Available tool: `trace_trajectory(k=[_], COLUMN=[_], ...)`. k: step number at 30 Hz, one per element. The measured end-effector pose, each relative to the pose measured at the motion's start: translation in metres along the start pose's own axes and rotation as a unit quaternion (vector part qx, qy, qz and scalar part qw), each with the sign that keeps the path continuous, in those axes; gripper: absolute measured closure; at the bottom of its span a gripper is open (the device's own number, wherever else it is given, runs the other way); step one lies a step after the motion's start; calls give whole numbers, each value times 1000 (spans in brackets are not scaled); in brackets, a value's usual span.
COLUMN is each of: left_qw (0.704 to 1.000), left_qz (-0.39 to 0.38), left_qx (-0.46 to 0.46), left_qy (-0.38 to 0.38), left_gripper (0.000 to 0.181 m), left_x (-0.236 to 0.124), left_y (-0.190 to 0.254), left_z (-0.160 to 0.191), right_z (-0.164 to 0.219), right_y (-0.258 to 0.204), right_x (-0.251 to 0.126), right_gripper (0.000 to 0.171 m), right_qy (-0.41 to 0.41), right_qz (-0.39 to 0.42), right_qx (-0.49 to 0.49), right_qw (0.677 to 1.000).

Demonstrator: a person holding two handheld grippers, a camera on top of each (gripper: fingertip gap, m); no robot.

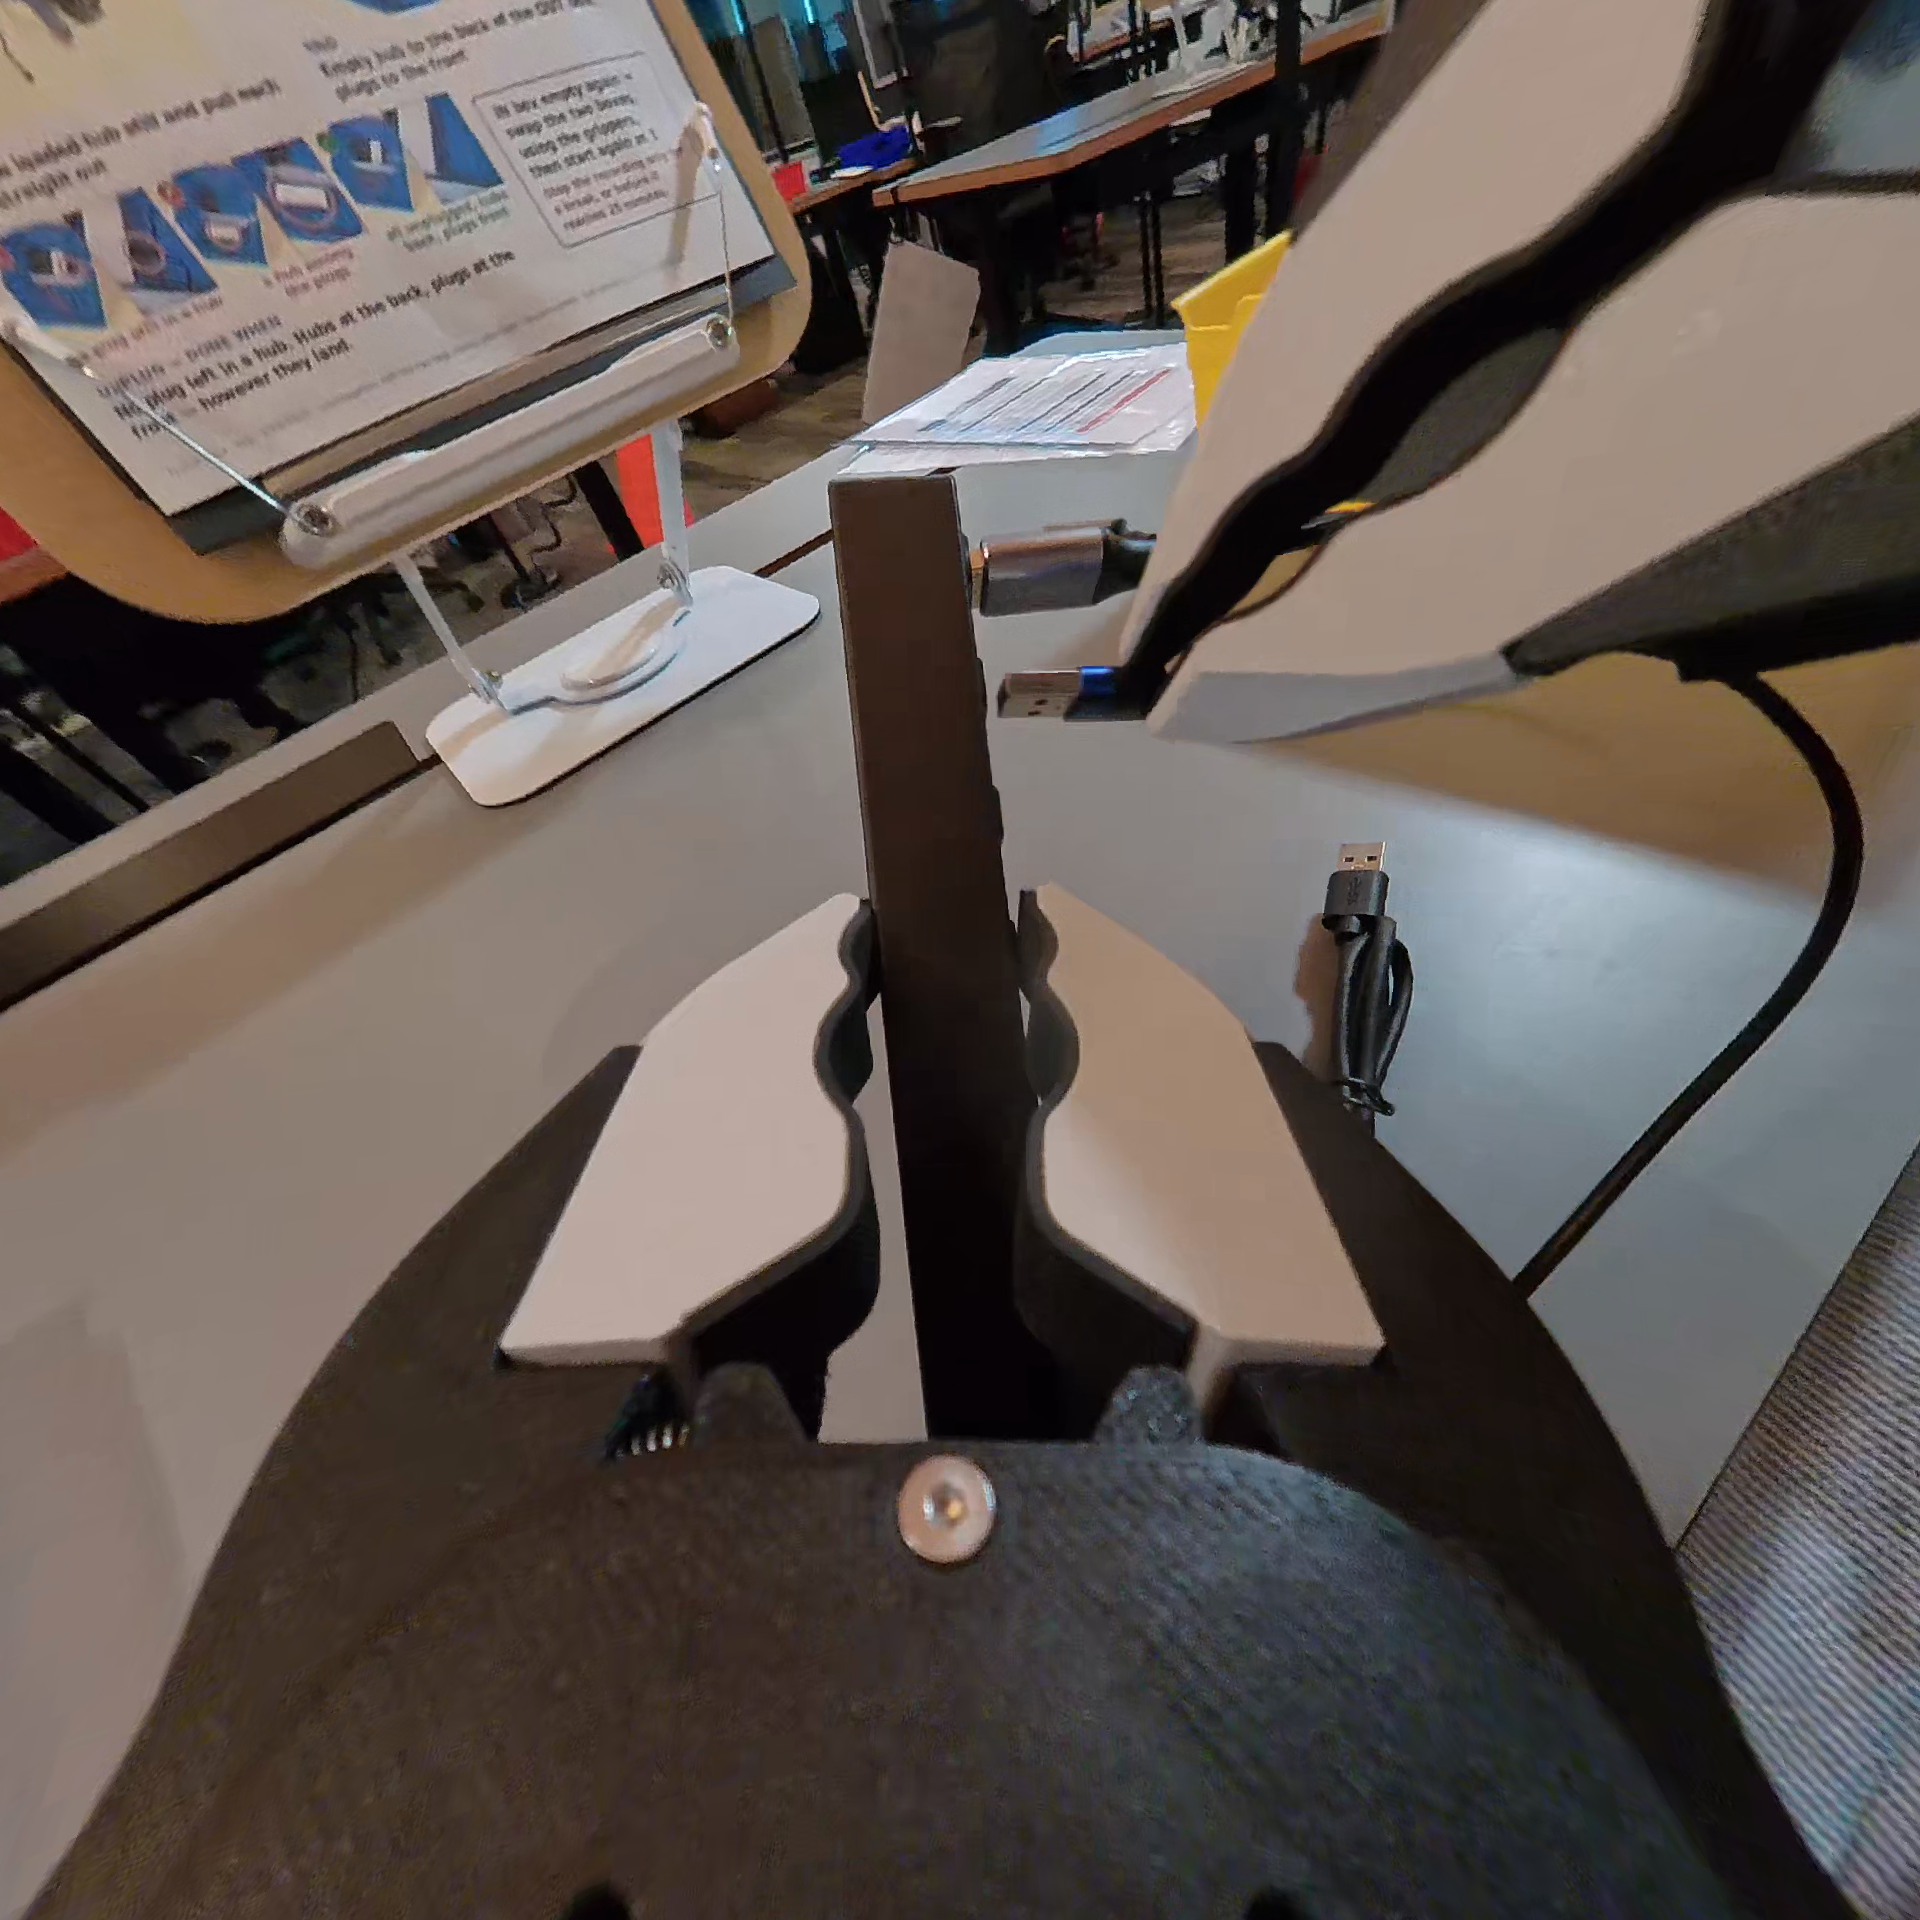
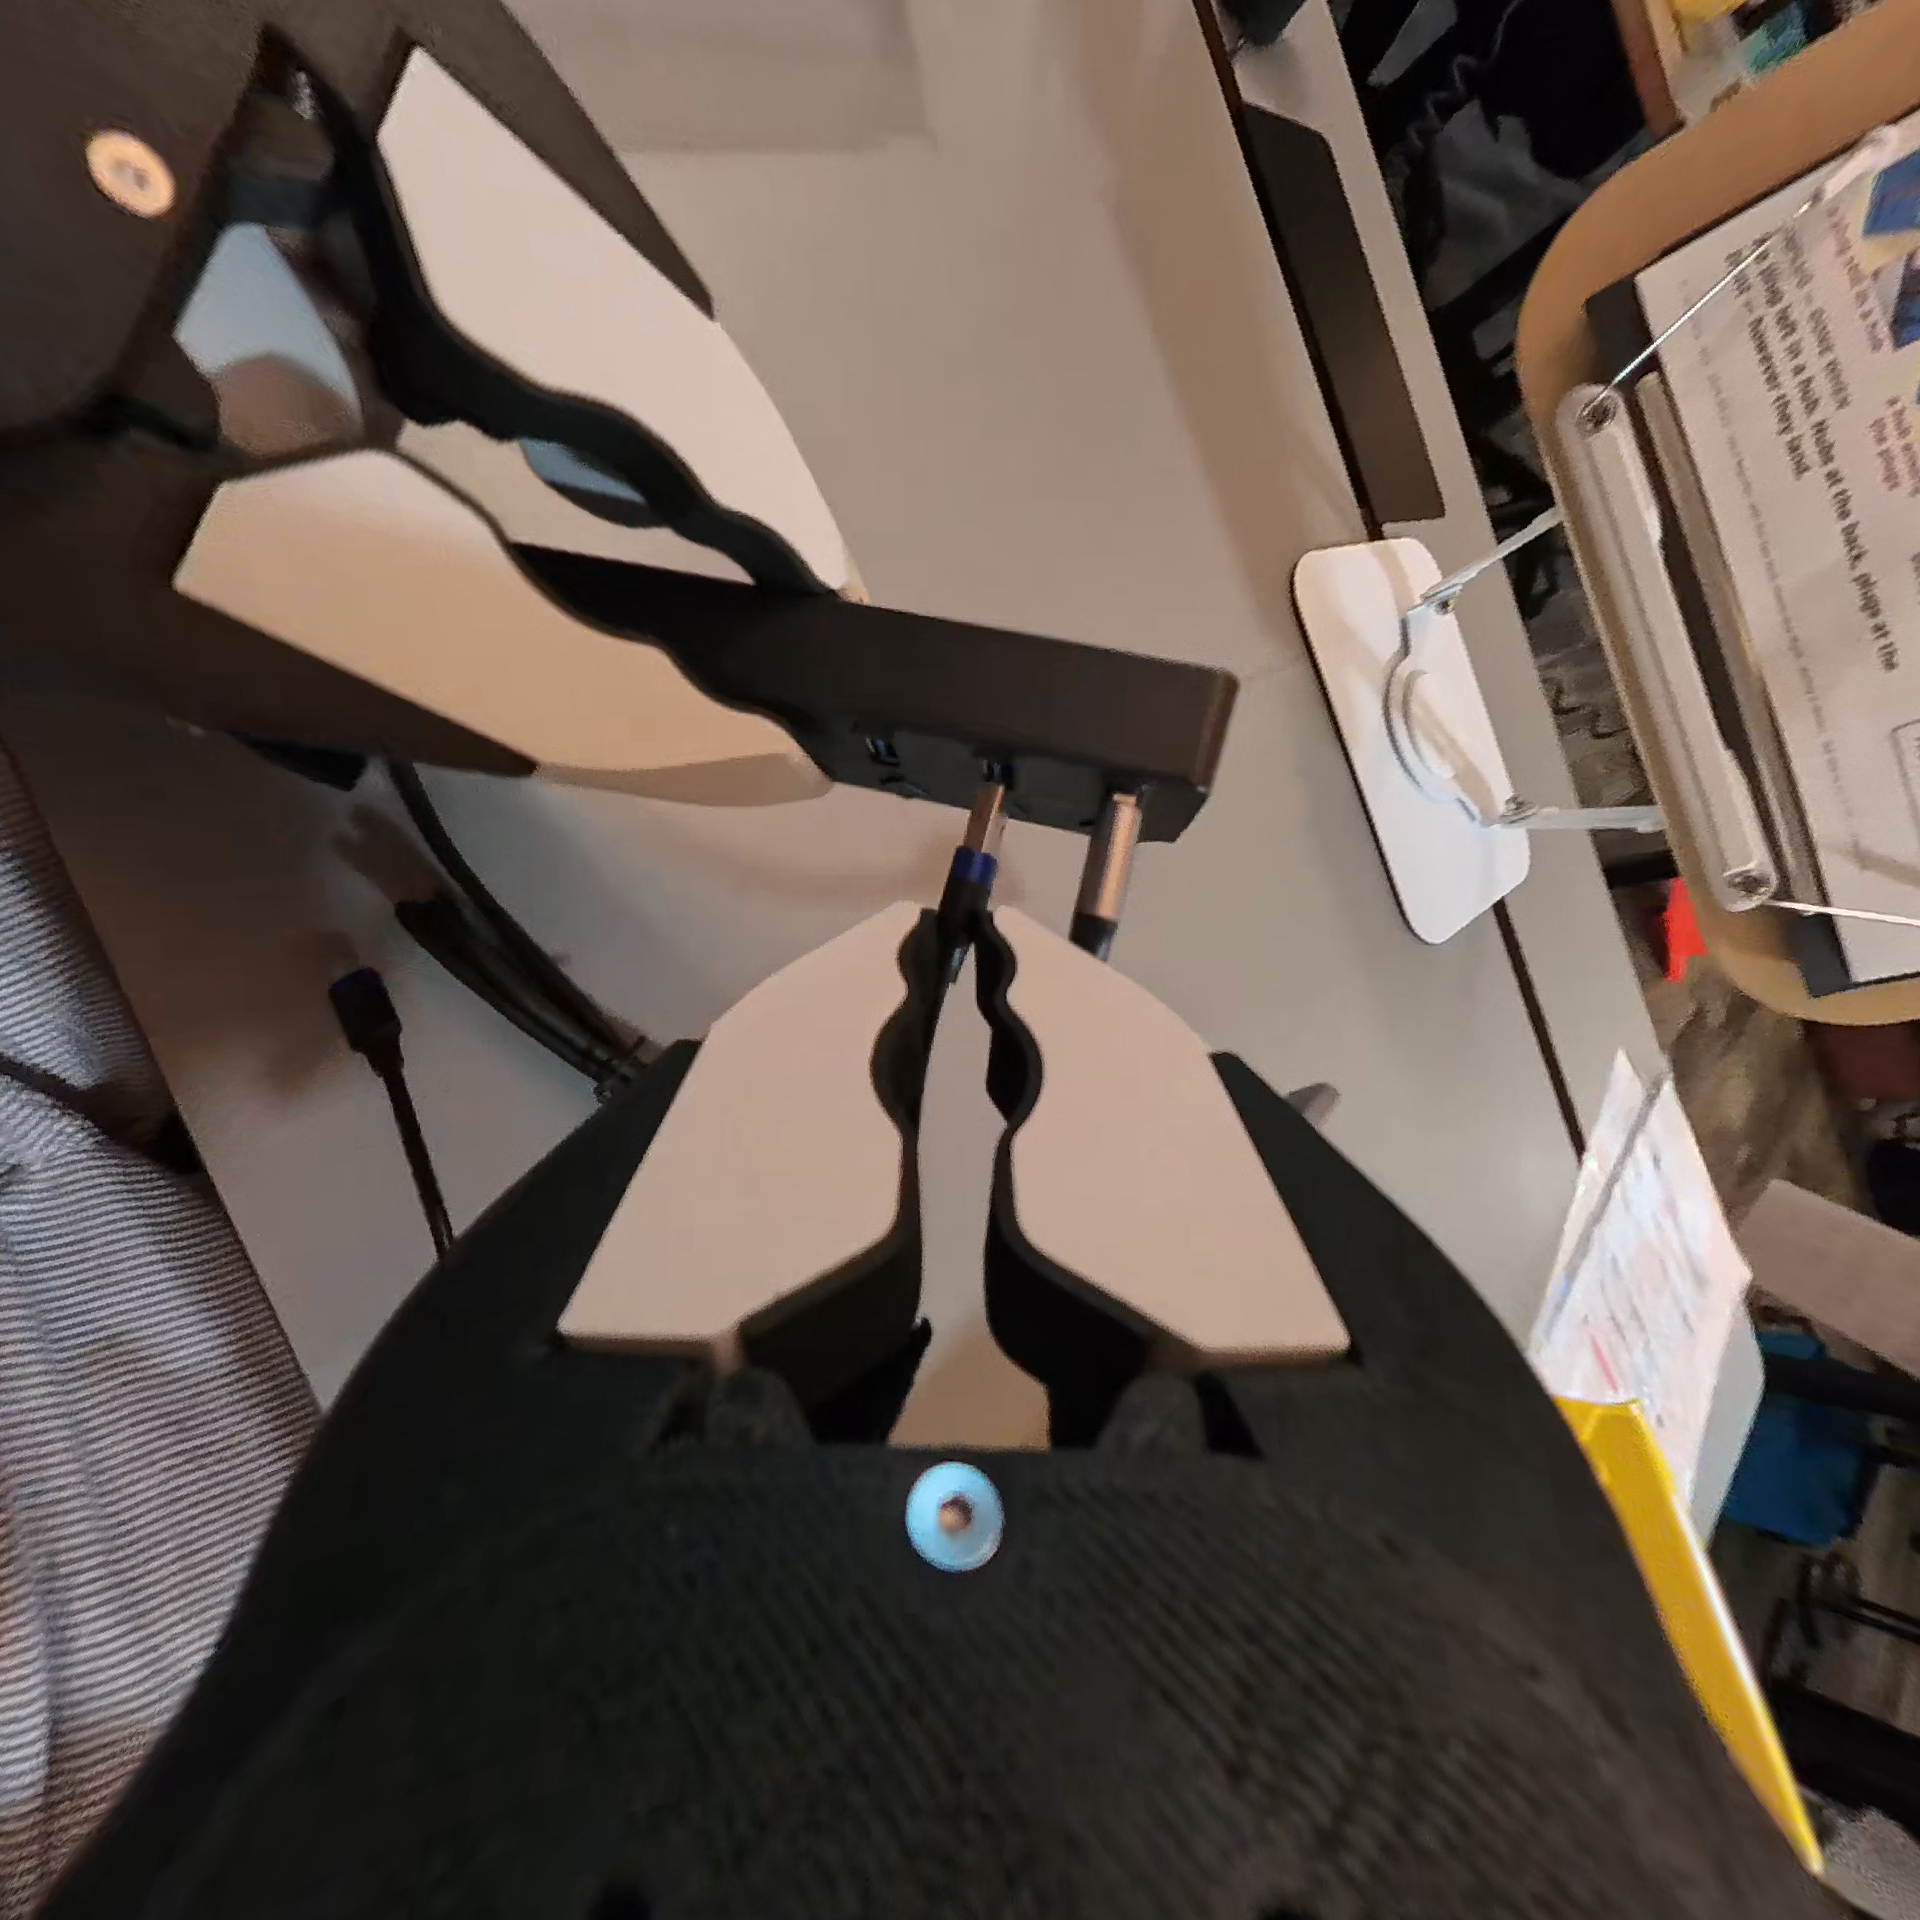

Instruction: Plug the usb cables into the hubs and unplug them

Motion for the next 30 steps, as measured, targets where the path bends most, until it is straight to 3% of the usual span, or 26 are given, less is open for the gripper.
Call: trace_trajectory(k=[1, 17, 30], left_qw=[1000, 999, 999], left_qz=[-2, 12, 33], left_qx=[10, 38, 32], left_qy=[2, 7, -1], left_gripper=[155, 155, 154], left_x=[0, -1, -2], left_y=[2, 8, 7], left_z=[-1, -1, -4], right_z=[0, 5, 4], right_y=[0, 4, 2], right_x=[-1, -4, -6], right_gripper=[164, 164, 164], right_qy=[0, 30, 56], right_qz=[-2, -57, -22], right_qx=[6, 45, 28], right_qw=[1000, 997, 998])
Point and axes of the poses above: each gripper's, where its closed fingertips meet, x out along the fingers, z out of its underside, y = z × x across the jaws, the point moved 7 cm from there along -x, back along the fingers, and after that the axes turned 12 degrees about -z, right-handed, at the moved point
